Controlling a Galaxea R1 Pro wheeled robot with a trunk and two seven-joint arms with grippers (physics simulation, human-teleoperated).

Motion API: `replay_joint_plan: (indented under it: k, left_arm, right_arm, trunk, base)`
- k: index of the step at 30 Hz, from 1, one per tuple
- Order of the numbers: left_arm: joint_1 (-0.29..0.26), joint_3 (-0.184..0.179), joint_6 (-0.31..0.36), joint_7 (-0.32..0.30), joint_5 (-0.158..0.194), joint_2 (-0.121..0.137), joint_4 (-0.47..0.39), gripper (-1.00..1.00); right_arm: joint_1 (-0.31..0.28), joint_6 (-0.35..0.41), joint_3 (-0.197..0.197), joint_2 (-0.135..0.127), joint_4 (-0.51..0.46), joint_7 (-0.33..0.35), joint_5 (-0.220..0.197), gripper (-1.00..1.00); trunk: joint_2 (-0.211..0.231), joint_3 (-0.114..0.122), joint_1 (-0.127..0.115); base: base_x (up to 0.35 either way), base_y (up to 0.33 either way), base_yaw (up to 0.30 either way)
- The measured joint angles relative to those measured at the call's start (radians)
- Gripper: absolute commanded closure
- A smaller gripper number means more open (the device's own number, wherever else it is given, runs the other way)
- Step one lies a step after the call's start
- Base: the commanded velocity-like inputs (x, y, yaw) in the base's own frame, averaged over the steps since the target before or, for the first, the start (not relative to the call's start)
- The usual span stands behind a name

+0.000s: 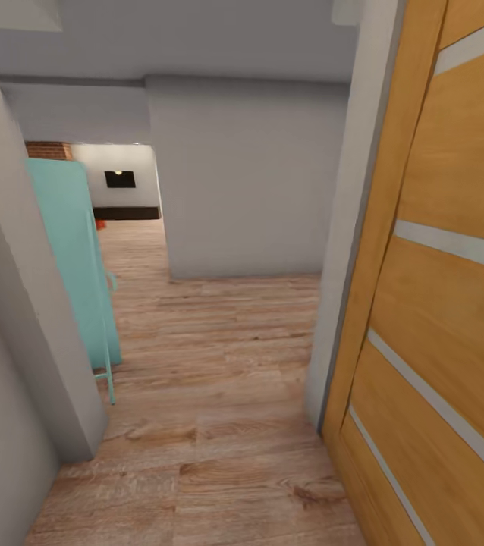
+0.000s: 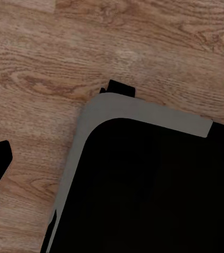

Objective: Move the two storage containers from the living room to the garage. In the garage, place one container on the floor and stack the other container on top of it (either order is fine).

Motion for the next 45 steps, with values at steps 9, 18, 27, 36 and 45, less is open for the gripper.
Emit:
replay_joint_plan:
  k: [9,18,27,36,45]
  left_arm:
    - [0.0,0.0,0.0,-0.001,0.0,0.0,0.0,-1.0]
    - [0.0,0.0,0.0,-0.003,0.014,0.002,0.0,-1.0]
    - [0.0,0.0,0.0,-0.004,0.03,0.009,0.0,-1.0]
    - [0.0,0.0,0.001,-0.004,0.031,0.009,-0.001,-1.0]
    - [0.0,0.0,0.003,-0.049,0.029,0.013,-0.001,-1.0]
  right_arm:
    - [0.0,0.0,0.0,0.0,0.0,0.0,0.0,-1.0]
    - [0.0,0.0,0.0,-0.001,0.0,0.0,0.0,-1.0]
    - [0.0,0.0,0.0,-0.001,0.0,0.0,0.0,-1.0]
    - [0.0,0.0,0.0,-0.001,0.0,0.0,-0.001,-1.0]
    - [0.0,0.0,0.0,-0.001,0.0,0.0,-0.001,-1.0]
  trunk:
    - [0.0,0.0,0.0]
    - [0.0,0.0,0.0]
    - [0.0,0.0,0.0]
    - [0.0,0.0,0.0]
    - [0.0,0.0,0.0]
  base:
    - [0.333,0.0,0.0]
    - [0.333,0.0,0.0]
    - [0.333,0.0,0.0]
    - [0.334,0.0,0.0]
    - [0.333,0.055,0.0]
